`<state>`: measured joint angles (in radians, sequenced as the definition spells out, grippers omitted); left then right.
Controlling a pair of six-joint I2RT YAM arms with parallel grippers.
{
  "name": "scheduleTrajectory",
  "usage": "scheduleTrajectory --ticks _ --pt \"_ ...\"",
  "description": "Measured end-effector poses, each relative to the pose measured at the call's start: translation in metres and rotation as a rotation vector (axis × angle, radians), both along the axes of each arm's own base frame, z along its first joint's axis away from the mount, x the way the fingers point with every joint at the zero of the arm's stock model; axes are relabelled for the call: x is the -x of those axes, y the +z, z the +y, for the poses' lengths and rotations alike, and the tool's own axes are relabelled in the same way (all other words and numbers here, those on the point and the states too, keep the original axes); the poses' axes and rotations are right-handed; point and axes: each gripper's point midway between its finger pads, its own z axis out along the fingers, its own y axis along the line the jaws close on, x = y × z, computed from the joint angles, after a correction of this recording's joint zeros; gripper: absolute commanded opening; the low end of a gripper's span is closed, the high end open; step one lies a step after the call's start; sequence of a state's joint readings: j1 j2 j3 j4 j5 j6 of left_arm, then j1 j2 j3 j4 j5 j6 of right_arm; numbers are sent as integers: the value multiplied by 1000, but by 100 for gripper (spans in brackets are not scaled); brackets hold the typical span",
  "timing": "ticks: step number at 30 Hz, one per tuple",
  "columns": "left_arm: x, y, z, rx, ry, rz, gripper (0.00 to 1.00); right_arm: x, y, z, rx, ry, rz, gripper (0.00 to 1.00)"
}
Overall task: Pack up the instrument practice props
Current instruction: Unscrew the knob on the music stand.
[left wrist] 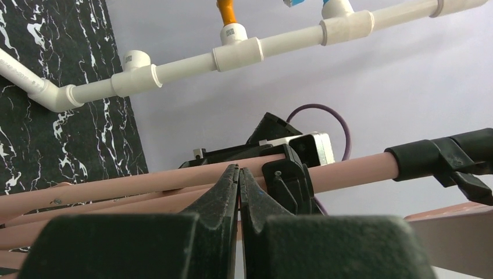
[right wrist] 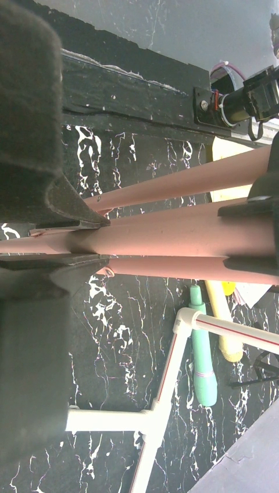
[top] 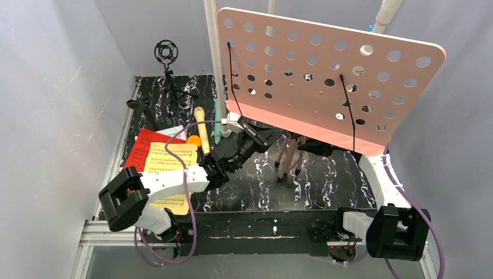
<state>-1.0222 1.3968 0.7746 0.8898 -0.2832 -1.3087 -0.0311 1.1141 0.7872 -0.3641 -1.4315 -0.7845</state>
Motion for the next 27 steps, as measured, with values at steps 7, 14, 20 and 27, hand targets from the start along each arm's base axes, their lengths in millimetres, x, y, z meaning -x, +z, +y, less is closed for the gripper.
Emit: scheduleTrajectory --ticks 7,14,20,27 --pt "5 -3 1 -5 -26 -37 0 0 0 0 0 0 0 1" --pt "1 -19 15 -29 -4 -87 30 0 0 0 0 0 1 1" --pt "13 -45 35 -120 -22 -260 98 0 0 0 0 0 0 1" --pt "58 -43 42 -362 -80 -598 98 0 0 0 0 0 1 1"
